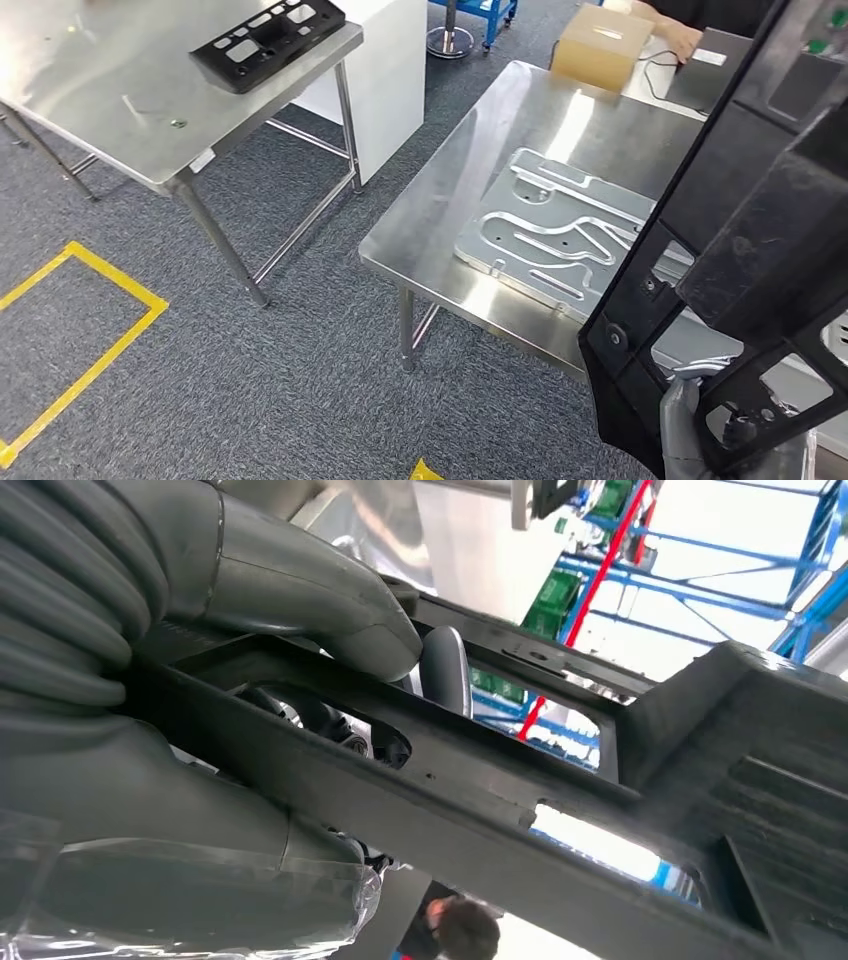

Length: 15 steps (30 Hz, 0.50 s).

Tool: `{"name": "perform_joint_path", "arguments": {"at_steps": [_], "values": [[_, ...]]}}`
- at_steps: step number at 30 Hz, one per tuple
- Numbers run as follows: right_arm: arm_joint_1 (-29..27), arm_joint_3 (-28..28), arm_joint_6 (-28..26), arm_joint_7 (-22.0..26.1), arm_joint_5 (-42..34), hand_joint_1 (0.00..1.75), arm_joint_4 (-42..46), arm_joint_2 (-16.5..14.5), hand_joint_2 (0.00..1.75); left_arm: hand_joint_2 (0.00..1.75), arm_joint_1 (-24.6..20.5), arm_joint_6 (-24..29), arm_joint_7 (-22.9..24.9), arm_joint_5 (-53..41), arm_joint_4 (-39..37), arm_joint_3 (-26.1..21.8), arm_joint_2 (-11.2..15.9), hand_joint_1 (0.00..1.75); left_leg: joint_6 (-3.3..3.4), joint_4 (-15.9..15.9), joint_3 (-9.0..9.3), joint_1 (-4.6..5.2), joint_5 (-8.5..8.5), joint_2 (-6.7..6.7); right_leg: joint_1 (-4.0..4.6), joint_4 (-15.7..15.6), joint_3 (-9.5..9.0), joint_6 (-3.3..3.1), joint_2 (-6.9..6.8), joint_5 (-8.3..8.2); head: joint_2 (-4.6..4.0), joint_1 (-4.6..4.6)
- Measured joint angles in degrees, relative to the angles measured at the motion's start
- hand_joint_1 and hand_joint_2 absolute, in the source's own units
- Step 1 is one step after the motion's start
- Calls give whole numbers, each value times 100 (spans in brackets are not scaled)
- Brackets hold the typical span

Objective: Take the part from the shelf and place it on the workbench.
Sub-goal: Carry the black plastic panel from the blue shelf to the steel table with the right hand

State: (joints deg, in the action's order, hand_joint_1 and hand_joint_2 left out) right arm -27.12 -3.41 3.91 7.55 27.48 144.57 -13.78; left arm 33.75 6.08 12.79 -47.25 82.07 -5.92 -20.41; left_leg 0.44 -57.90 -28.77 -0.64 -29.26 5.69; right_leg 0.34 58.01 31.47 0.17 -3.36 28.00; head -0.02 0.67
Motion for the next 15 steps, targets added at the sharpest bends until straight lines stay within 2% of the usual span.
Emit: {"name": "perform_joint_path", "arguments": {"at_steps": [1,2,3,5,6,7,8,9,10,12,13,14,15], "values": [[4,0,0,-3,-4,175,3,3,175,0,-8,-3,-10,-2,-3,-1,1,0,-31,2,19,-1,-15,33,-21,-19,-5,-32,68,-16,1,-2],[9,0,0,-8,-9,175,5,7,175,0,-15,-7,-24,-4,-8,-2,4,0,-62,-42,25,-1,-60,-16,-41,-51,-15,-64,132,-37,0,-7],[21,-1,0,-14,-10,175,7,10,175,0,-21,-8,-38,-8,-13,-6,7,0,-85,-184,-23,-3,-160,-126,-62,-85,-27,-100,191,-61,1,-20],[52,-4,-1,-30,-13,175,7,19,175,0,-26,-12,-65,-13,-34,-19,13,0,-112,-805,-310,-13,-496,-413,-74,-114,-41,-150,301,-81,0,-43],[64,-7,-2,-36,-12,175,3,23,175,0,-29,-11,-74,-15,-49,-26,15,0,-116,-1195,-511,-16,-657,-485,-68,-108,-40,-167,363,-79,0,-51],[68,-10,-5,-43,-8,175,-4,29,175,0,-31,-11,-81,-15,-66,-33,16,0,-120,-1493,-677,-17,-733,-511,-61,-100,-42,-175,434,-73,-1,-51],[69,-14,-9,-48,0,175,-10,34,175,0,-34,-11,-88,-15,-82,-38,18,0,-121,-1617,-769,-17,-699,-520,-55,-91,-48,-181,508,-64,-1,-51],[68,-17,-16,-52,9,175,-16,41,175,0,-37,-12,-93,-15,-95,-41,19,0,-114,-1518,-759,-17,-549,-528,-51,-79,-58,-180,590,-55,-1,-51],[68,-25,-26,-54,21,175,-20,48,175,0,-39,-13,-98,-15,-104,-42,20,0,-101,-1216,-653,-17,-319,-561,-50,-64,-69,-174,670,-41,-1,-52],[70,-55,-61,-56,44,175,-21,65,175,0,-42,-26,-110,-15,-118,-43,20,0,-57,-462,-361,-22,52,-783,-52,-16,-69,-142,816,-6,-1,-49],[72,-76,-81,-60,59,175,-22,76,175,0,-43,-36,-120,-16,-125,-44,21,0,-38,-222,-269,-24,130,-885,-55,8,-53,-116,875,6,0,-49],[73,-98,-98,-65,75,175,-24,88,175,0,-44,-47,-129,-17,-132,-44,21,0,-21,-109,-228,-18,136,-952,-61,22,-30,-85,928,13,0,-47],[70,-115,-111,-73,90,175,-25,100,175,0,-45,-59,-138,-19,-139,-44,21,0,-6,-87,-218,-8,125,-937,-70,26,-10,-46,982,11,0,-47]]}}
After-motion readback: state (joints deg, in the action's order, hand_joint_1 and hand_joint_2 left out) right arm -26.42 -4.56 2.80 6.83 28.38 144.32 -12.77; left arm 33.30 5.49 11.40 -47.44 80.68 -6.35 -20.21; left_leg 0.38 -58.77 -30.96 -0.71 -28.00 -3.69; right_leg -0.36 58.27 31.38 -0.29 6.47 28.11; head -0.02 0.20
